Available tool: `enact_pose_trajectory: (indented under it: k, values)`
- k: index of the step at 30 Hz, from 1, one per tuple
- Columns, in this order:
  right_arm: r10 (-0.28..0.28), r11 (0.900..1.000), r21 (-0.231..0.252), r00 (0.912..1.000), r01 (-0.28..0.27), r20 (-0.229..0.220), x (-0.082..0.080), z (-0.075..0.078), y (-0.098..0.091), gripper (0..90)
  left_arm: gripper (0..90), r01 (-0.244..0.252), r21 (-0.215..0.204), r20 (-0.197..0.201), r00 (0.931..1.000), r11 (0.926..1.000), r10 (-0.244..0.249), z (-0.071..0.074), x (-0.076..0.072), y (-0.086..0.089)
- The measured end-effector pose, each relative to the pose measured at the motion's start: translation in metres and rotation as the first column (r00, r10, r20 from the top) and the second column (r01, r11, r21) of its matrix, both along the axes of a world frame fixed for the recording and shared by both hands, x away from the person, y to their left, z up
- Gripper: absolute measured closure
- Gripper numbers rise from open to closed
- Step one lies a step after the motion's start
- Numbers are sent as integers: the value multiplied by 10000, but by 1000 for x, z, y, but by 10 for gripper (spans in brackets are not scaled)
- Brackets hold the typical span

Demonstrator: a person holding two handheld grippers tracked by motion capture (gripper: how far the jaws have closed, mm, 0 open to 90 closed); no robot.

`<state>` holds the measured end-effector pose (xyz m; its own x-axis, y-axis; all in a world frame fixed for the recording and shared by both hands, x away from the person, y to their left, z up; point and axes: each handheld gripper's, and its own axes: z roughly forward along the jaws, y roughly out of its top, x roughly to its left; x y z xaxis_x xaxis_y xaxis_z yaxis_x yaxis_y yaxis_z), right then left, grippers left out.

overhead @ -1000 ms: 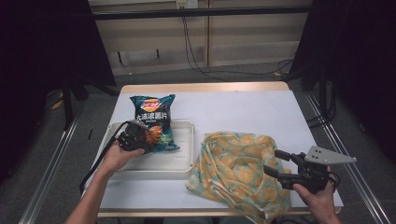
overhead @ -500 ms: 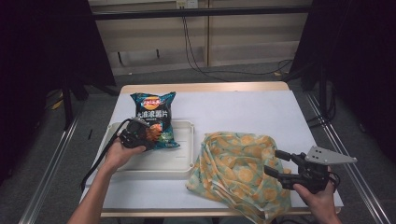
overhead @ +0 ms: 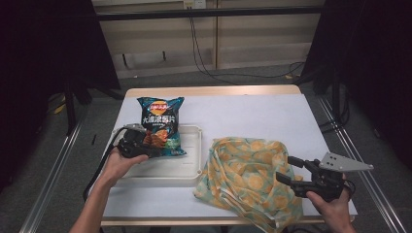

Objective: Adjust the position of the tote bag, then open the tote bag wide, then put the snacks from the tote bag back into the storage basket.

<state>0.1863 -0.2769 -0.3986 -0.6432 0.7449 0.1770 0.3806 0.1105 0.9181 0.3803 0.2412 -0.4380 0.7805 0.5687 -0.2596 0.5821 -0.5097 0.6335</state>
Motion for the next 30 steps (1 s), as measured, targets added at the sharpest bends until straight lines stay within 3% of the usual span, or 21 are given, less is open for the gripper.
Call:
enact_pose_trajectory:
  k: [1, 6, 13, 15, 16, 17, 19, 24, 26, 28, 29, 30]
  values:
    - [-8, 10000, 34, 10000, 8, 9, 0, 0, 0, 280, 738, -39, -340, -18, 10000, 9994, 38, 3, -2, 2]
    - [-35, 10000, 54, 10000, 35, 41, 0, 0, -1, 280, 635, -311, -999, 624, 9973, 9945, 375, 17, -14, 11]
    - [-74, 9999, 138, 10000, 74, 44, 1, 0, -2, 280, 402, -855, -1318, 1461, 9837, 9876, 1047, 27, -27, 15]
    - [-135, 9997, 198, 9999, 133, 83, 2, 0, -3, 280, 316, -1067, -1375, 1814, 9747, 9847, 1309, 32, -32, 14]
    - [-162, 9997, 174, 9998, 161, 71, 2, 0, -5, 279, 274, -1074, -1481, 1861, 9733, 9831, 1344, 33, -34, 14]
    - [-164, 9997, 181, 9998, 162, 89, 2, 0, -5, 279, 254, -967, -1641, 1918, 9731, 9817, 1279, 35, -37, 14]
    - [-174, 9997, 149, 9998, 172, 119, 1, 0, -6, 279, 220, -950, -1685, 2232, 9658, 9811, 1318, 39, -46, 14]
    - [-407, 9990, 174, 9989, 402, 242, 0, 1, -8, 268, 143, -1009, -1704, 2191, 9660, 9802, 1375, 45, -63, 16]
    - [-470, 9988, 160, 9985, 466, 293, 0, 3, -7, 264, 138, -1247, -1705, 2398, 9569, 9774, 1639, 50, -72, 19]
    - [-490, 9987, 136, 9982, 485, 348, -1, 4, -7, 262, 110, -1361, -1952, 2492, 9509, 9713, 1834, 54, -80, 24]
    - [-529, 9985, 122, 9980, 526, 336, -1, 4, -7, 260, 97, -1480, -2344, 2400, 9489, 9608, 2048, 56, -85, 26]
    - [-571, 9983, 126, 9977, 567, 371, -1, 4, -8, 260, 82, -1431, -2726, 2225, 9527, 9514, 2071, 57, -88, 31]
